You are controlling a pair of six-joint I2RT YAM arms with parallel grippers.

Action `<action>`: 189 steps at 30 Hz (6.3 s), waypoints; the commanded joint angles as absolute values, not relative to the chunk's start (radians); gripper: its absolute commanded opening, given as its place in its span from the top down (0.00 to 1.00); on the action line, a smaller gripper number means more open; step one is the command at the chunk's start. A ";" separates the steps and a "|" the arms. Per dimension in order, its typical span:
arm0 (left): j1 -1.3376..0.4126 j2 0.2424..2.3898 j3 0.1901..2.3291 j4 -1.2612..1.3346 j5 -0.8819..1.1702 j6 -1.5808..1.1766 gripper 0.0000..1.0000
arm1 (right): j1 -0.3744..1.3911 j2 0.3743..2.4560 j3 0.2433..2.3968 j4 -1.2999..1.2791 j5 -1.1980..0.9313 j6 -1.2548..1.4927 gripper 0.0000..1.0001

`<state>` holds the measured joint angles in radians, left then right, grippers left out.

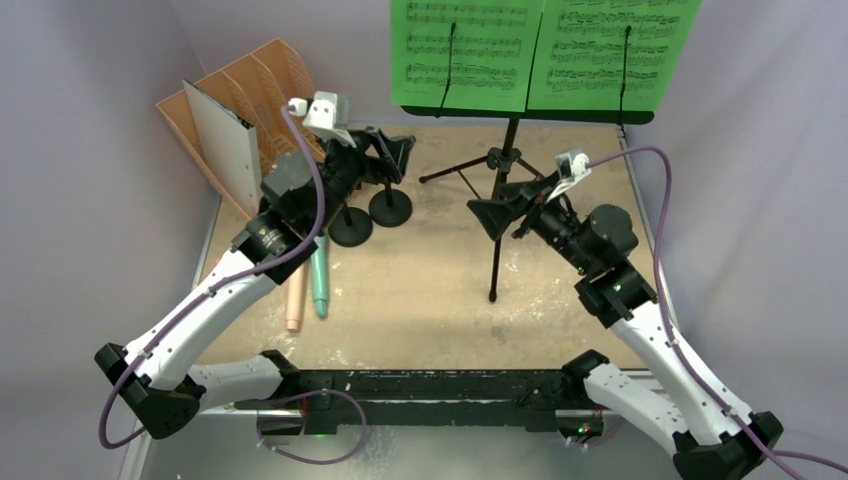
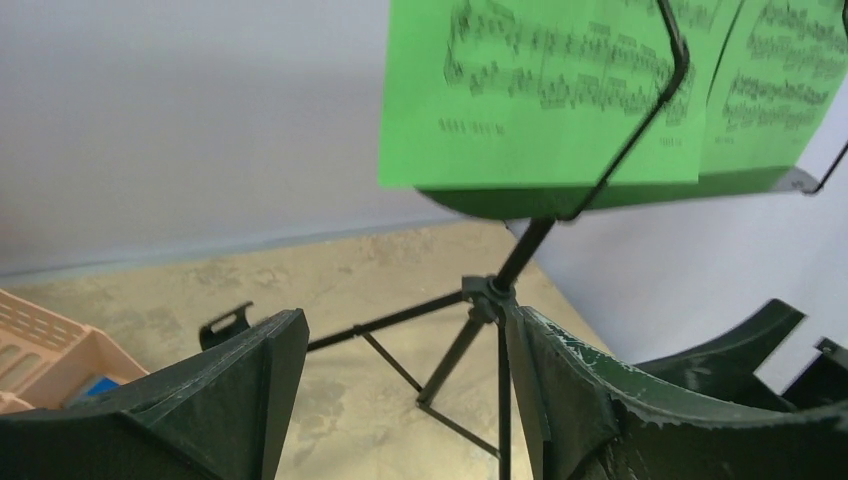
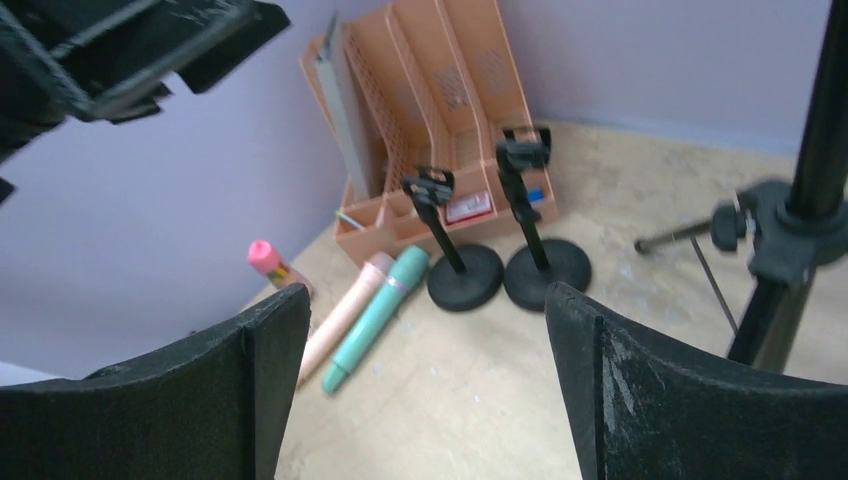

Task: Pack up the instrument practice props
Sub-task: Pick up the sheet music from the music stand, then place the sheet music at the center of the board.

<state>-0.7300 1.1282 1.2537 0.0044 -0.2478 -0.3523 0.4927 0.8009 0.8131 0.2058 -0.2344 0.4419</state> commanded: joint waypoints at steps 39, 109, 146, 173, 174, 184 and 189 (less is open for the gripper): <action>-0.353 1.489 1.873 -0.087 0.554 -0.562 0.34 | 0.538 1.270 1.601 0.140 -0.388 0.488 0.17; -0.370 1.499 1.742 0.160 0.600 -0.769 0.92 | 0.498 1.445 1.786 0.227 -0.277 0.499 0.83; -0.306 1.258 1.638 -0.162 0.208 -0.574 1.00 | 0.465 1.404 1.733 0.255 -0.249 0.496 1.00; -0.268 1.086 1.682 -0.433 -0.196 -0.350 1.00 | 0.455 1.489 1.796 0.241 -0.292 0.480 1.00; -0.268 1.078 1.681 -0.443 -0.205 -0.344 1.00 | 0.455 1.496 1.802 0.238 -0.296 0.480 1.00; -0.268 1.010 1.654 -0.582 -0.277 -0.278 1.00 | 0.455 1.508 1.793 0.234 -0.267 0.478 0.89; -0.268 0.997 1.655 -0.698 -0.203 -0.260 1.00 | 0.454 1.484 1.762 0.236 -0.250 0.467 0.69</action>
